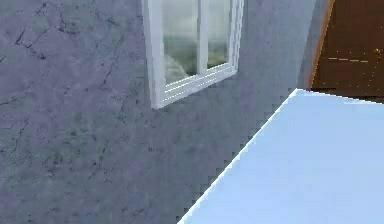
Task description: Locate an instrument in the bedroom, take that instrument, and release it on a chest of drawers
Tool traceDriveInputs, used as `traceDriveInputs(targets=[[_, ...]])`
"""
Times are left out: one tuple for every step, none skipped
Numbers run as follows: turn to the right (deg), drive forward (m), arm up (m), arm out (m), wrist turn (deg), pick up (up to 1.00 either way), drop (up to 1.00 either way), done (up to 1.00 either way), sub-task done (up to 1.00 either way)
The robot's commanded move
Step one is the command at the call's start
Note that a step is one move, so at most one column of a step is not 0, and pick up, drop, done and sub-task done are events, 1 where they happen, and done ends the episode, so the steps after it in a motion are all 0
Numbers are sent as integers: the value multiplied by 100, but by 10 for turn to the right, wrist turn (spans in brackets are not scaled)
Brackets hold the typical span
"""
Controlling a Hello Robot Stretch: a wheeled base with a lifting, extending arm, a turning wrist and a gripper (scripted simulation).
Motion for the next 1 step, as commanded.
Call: traceDriveInputs(targets=[[-450,0,0,0,0,0,0,0,0]])
